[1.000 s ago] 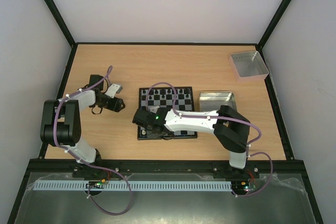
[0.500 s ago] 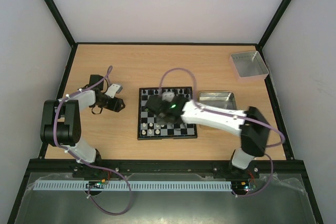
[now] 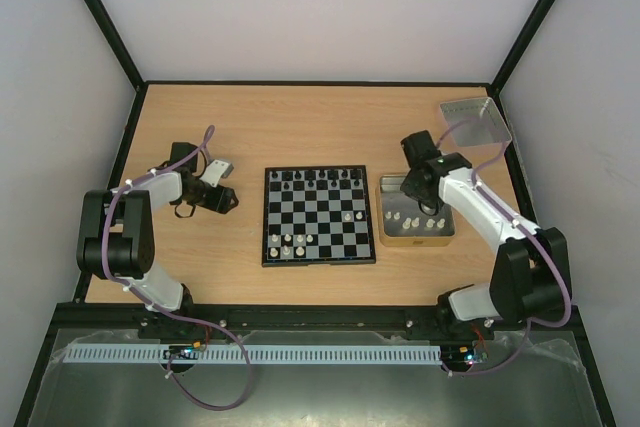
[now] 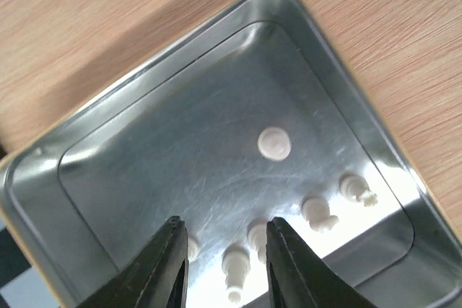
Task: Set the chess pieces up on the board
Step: Pick up the chess piece from the storage box.
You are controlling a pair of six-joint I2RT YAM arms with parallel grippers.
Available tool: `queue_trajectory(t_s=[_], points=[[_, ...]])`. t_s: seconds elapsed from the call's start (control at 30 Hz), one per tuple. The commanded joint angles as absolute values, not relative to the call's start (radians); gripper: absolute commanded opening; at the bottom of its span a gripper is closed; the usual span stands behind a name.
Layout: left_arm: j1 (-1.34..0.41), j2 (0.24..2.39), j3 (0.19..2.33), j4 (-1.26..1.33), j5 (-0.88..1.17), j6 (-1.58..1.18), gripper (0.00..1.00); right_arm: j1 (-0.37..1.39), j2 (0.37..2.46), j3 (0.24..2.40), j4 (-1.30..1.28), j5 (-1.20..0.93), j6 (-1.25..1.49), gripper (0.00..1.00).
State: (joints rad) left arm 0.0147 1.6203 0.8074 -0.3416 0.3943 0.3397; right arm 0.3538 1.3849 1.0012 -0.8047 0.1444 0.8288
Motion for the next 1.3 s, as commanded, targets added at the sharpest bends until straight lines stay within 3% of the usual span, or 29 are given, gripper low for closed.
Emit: queue_trajectory(t_s=[0.0,0.83,1.27], points=[[0.006,1.668,0.798,-0.405,0.386,0.340,0.68,0.257,1.398,0.972,-0.720,0.069,0.787,0.29],[0.003,1.674,0.801,-0.407,0.385,0.339,0.68,0.108,1.483,0.875,-0.593,-0.025,0.768,0.28],[0.003,1.674,0.802,-0.408,0.387,0.341,0.68,0.104,1.511,0.854,-0.564,-0.035,0.776,0.18]])
